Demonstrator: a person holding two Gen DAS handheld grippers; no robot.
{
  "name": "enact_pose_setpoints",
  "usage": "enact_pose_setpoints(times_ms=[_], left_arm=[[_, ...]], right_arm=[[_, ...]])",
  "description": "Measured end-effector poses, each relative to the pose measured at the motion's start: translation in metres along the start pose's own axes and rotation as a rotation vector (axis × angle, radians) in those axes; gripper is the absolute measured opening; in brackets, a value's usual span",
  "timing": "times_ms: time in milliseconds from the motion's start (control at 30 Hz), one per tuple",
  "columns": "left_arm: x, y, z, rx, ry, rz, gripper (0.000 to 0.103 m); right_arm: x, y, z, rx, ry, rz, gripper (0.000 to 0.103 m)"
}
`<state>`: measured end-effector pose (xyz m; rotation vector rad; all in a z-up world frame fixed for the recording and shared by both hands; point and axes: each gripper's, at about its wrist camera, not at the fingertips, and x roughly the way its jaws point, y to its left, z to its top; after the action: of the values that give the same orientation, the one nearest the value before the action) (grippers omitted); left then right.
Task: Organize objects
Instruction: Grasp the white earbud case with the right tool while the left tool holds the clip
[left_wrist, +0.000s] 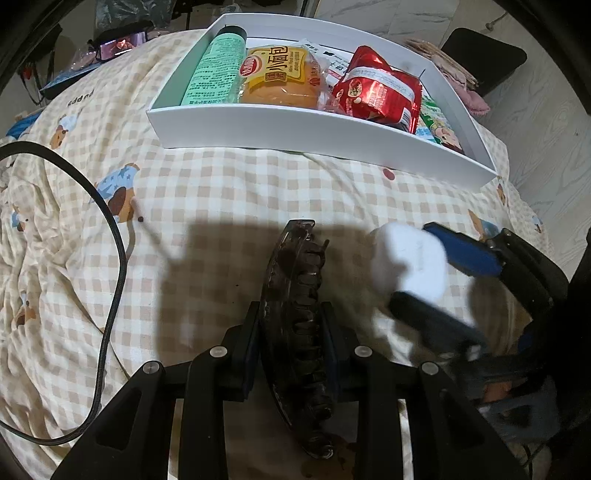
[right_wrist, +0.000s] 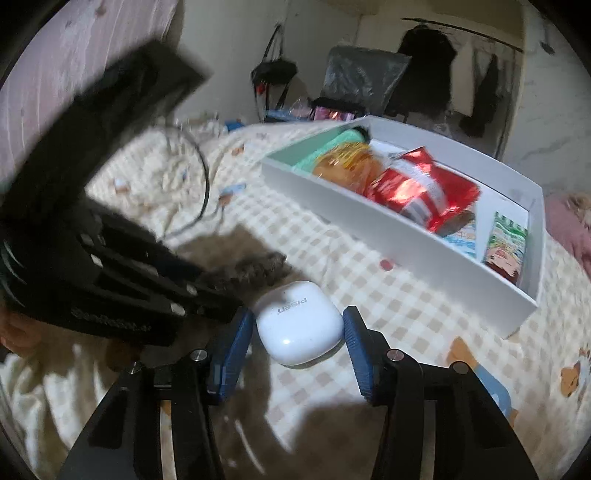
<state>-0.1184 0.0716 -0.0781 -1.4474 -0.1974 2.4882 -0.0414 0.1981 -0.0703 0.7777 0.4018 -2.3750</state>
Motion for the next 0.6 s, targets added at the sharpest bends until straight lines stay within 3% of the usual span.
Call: enact_pose_setpoints(times_ms=[267,600], left_arm=[[-0.007,0.016,-0.005,-0.011,-0.005,-0.012,0.033],[-0.038,0.041,-0.032,-0.015,-0.029,-0.039,0.033]], right_arm=[[-0.014,-0.027,-0.003,0.155,-0.121,0.192,0.052],[-0.011,-0.024,0.001,0.174,-0.120,0.243,0.052]])
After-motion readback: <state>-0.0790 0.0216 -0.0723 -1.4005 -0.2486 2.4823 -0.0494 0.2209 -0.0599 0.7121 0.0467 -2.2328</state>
